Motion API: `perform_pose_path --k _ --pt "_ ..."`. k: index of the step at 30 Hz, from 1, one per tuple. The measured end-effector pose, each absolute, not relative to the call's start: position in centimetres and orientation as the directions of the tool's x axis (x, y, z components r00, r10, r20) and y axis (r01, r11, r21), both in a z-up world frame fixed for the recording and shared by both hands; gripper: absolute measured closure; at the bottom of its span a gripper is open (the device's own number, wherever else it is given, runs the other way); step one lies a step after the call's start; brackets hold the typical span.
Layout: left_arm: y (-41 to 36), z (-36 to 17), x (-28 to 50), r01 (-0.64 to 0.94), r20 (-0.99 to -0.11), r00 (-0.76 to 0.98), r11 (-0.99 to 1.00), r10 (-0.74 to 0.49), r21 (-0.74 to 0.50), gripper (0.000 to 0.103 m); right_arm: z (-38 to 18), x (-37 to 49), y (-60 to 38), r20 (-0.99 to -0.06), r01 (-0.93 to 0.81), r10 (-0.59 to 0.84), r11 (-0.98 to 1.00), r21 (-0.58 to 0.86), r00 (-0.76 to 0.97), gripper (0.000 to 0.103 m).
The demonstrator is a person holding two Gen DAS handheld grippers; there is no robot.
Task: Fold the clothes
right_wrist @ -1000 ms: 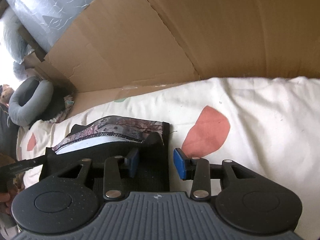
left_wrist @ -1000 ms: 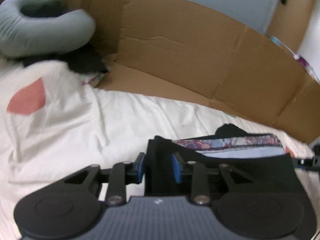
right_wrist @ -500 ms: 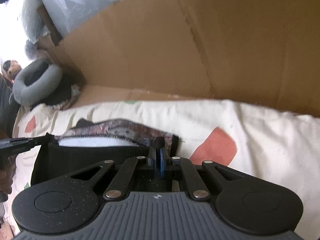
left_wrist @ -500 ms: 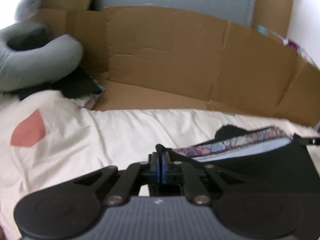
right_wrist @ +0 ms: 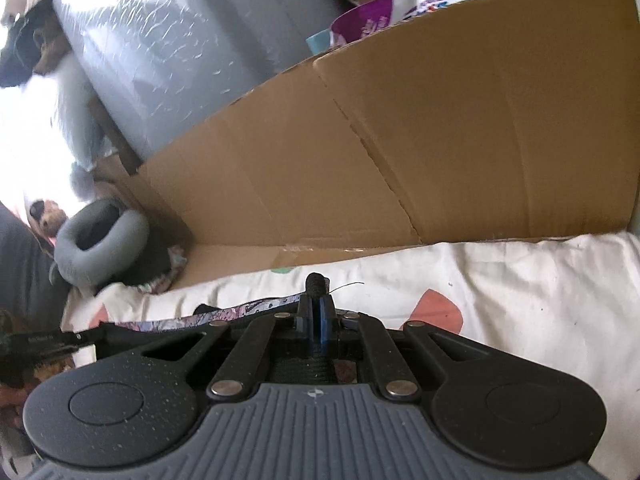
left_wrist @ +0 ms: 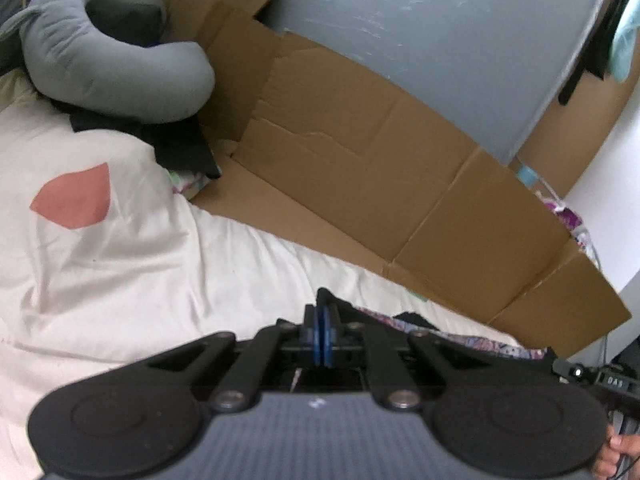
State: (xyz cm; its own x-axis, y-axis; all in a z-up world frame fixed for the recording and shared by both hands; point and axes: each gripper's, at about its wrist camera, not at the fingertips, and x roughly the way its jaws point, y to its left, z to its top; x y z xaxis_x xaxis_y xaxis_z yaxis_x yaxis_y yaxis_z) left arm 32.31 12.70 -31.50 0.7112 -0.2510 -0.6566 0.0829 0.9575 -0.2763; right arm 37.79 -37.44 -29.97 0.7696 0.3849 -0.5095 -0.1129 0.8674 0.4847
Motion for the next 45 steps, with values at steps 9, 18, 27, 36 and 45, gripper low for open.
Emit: perform_pose_path --k 9,18,27,36,45 --pt "10.7 -31.5 32.6 0.138 -0.712 0.69 0.989 -0.132 -0.049 0.086 -31.9 39.9 -37.1 -0.625 -0.096 0.341 0.915 0.391 0.702 0.098" --pt "6.3 -31.7 35.0 0.348 -0.734 0.634 0.938 -0.244 -0.011 0.065 -30.7 41.5 -35.2 -0.634 -0.248 0.424 0.903 0.351 0.647 0.06" --pt "4.9 -34.6 36.1 0.432 -0.781 0.56 0.902 -0.278 -0.012 0.056 -31.6 43.2 -33.3 -0.672 -0.328 0.46 0.888 0.323 0.581 0.06" --pt "4.6 -36.0 35.2 0.475 -0.807 0.524 0.88 -0.272 0.012 0.095 -32.9 43.6 -32.6 -0.697 -0.354 0.47 0.88 0.318 0.542 0.05" --pt "4.4 -33.2 35.4 0.449 -0.763 0.589 0.893 -0.268 0.034 0.103 -31.6 43.7 -32.5 -0.679 -0.388 0.502 0.861 0.329 0.536 0.1"
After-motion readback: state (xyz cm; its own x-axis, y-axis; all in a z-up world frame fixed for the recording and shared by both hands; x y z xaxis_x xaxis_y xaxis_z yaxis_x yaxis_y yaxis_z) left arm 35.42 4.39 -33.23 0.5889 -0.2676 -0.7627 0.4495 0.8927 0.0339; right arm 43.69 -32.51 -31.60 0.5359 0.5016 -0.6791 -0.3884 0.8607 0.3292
